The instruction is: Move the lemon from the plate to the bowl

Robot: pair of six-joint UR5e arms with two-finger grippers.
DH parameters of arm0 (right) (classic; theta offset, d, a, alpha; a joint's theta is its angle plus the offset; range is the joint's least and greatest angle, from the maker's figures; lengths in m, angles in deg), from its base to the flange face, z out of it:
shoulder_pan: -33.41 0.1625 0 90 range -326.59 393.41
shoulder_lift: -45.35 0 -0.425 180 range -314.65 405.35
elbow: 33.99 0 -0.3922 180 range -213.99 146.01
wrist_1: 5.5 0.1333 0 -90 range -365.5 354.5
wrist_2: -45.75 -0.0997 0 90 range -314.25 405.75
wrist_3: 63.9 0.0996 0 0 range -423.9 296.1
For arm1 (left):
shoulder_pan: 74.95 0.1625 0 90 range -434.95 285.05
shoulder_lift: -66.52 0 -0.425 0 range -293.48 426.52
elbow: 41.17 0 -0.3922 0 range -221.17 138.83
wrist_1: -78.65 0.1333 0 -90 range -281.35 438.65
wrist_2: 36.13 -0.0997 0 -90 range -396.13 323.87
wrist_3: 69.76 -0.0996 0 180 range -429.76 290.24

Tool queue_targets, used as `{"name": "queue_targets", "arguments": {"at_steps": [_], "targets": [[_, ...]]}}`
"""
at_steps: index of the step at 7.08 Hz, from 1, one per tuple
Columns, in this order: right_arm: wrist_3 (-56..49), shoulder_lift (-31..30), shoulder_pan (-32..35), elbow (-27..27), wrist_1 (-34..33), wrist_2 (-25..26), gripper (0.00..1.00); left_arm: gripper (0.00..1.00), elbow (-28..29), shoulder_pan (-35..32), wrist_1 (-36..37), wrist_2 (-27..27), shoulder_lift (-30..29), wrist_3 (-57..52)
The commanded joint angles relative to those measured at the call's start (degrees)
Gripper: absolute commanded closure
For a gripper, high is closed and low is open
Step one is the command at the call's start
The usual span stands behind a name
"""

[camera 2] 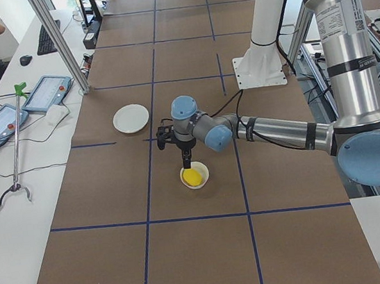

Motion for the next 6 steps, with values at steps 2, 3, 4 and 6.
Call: {"name": "queue_targets", "arguments": {"at_steps": [2, 3, 4, 6], "targets": [[0.00, 0.00, 0.00, 0.00, 0.00, 0.00, 0.00, 0.00, -0.43, -11.80, 6.81, 0.42, -2.06, -17.62], [0.00, 0.00, 0.00, 0.00, 0.00, 0.00, 0.00, 0.00, 2.53, -16.27, 7.07, 4.08, -1.44, -22.80], [0.00, 0.00, 0.00, 0.00, 0.00, 0.00, 0.00, 0.00, 8.91, -21.54, 7.08, 9.34, -1.52, -29.20], [0.00, 0.00, 0.00, 0.00, 0.00, 0.00, 0.00, 0.00, 12.58, -24.66, 10.21, 12.29, -1.35, -31.11]]}}
